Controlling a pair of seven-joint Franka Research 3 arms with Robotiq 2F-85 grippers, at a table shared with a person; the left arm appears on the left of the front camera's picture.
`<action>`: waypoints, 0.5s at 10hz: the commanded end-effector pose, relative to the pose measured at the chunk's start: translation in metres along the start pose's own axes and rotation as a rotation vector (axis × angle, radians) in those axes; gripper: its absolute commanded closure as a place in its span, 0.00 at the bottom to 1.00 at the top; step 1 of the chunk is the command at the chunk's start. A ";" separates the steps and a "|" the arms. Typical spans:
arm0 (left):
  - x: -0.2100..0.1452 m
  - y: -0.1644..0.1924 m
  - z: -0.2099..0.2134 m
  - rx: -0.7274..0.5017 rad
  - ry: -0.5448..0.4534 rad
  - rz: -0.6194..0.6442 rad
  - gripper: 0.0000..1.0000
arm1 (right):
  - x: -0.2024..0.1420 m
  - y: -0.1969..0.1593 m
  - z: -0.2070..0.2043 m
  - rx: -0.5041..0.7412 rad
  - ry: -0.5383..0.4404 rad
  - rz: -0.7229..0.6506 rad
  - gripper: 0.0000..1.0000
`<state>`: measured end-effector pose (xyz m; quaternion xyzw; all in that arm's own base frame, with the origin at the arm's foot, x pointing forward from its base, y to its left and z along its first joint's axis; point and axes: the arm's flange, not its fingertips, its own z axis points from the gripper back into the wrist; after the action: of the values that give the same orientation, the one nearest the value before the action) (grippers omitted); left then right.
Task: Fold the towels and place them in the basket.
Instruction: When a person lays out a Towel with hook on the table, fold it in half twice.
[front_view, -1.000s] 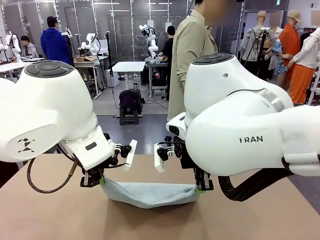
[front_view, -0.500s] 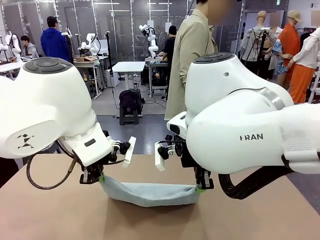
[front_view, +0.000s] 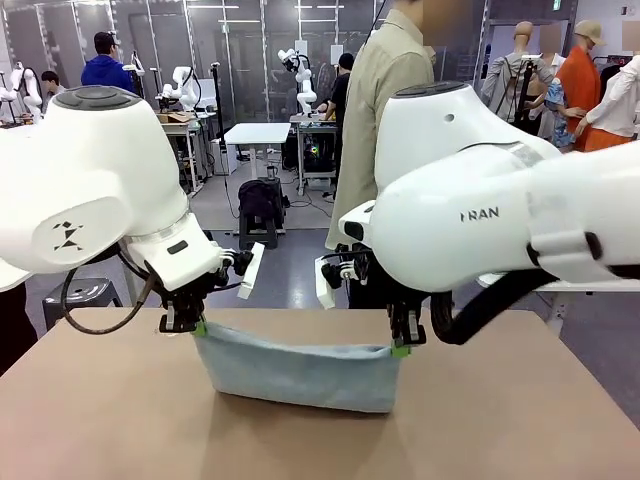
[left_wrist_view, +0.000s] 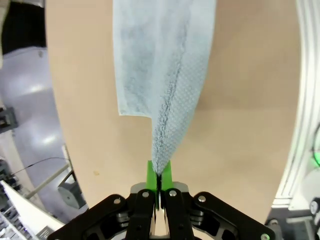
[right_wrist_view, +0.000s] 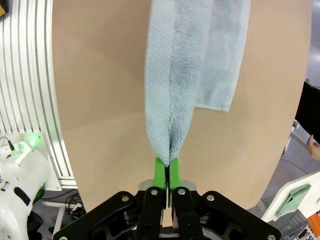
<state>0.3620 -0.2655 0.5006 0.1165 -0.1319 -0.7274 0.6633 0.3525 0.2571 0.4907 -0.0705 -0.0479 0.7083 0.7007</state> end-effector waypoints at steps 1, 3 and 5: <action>-0.006 0.021 -0.003 -0.038 0.015 0.002 0.96 | -0.004 -0.024 -0.003 0.022 0.021 0.023 0.96; -0.016 0.038 -0.009 -0.061 0.019 0.015 0.96 | -0.011 -0.040 -0.006 0.038 0.027 0.022 0.96; -0.022 0.048 -0.018 -0.091 0.016 0.016 0.96 | -0.013 -0.054 -0.012 0.050 0.015 0.031 0.96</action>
<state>0.4051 -0.2559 0.4963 0.1026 -0.1137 -0.7210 0.6758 0.3975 0.2509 0.4874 -0.0621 -0.0384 0.7079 0.7025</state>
